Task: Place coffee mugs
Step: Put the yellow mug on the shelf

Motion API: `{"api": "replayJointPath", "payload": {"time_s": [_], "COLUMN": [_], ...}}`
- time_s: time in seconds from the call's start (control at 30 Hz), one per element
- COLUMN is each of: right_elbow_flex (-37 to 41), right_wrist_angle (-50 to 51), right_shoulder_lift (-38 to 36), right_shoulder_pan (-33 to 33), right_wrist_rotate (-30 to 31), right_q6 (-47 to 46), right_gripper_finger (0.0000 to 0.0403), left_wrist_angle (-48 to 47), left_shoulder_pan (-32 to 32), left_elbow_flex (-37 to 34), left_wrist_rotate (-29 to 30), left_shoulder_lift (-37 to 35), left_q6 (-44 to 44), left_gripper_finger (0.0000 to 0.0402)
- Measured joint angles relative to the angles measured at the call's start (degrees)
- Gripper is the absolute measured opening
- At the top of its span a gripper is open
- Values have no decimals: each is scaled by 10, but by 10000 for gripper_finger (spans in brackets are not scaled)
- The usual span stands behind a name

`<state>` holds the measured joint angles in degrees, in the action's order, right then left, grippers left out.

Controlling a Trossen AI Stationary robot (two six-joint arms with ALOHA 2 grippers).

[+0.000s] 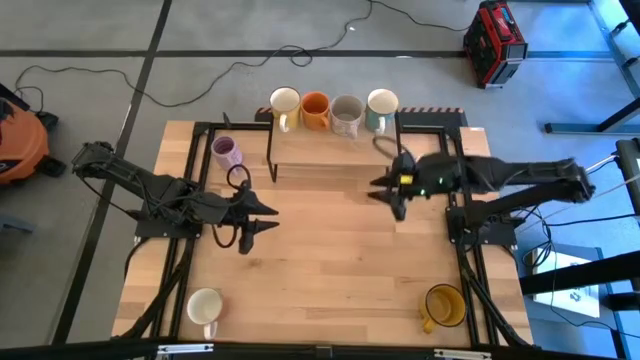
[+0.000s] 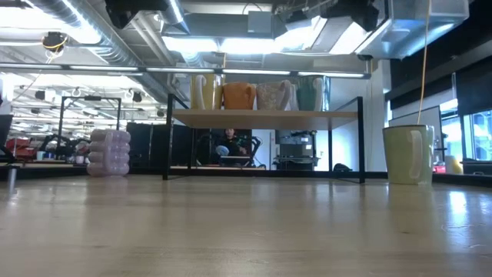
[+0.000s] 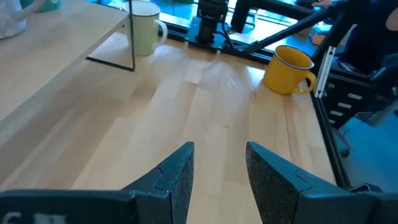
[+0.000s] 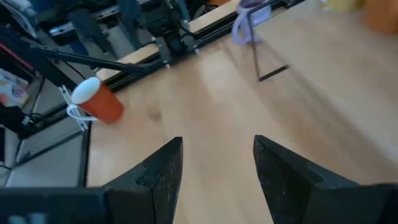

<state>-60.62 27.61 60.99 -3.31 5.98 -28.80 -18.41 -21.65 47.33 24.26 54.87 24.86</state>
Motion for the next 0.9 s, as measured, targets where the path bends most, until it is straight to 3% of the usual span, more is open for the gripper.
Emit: {"api": "replayJointPath", "payload": {"time_s": [0.23,0.37,0.7,0.9], "right_elbow_flex": [0,1,-1,-69], "right_wrist_angle": [-23,-26,-18,43], "right_shoulder_lift": [63,96,123,127], "right_shoulder_pan": [-133,-187,-291,-332], "right_wrist_rotate": [63,69,62,62], "right_q6": [-137,-214,-390,-449], "right_gripper_finger": [186,186,186,186], "left_wrist_angle": [-2,-2,-3,-4], "left_shoulder_pan": [0,0,0,0], "left_elbow_flex": [0,0,0,0], "left_wrist_rotate": [-56,-67,-70,-70], "left_shoulder_lift": [3,3,3,3], "left_q6": [-20,-39,-56,-56], "left_gripper_finger": [140,140,140,140]}}
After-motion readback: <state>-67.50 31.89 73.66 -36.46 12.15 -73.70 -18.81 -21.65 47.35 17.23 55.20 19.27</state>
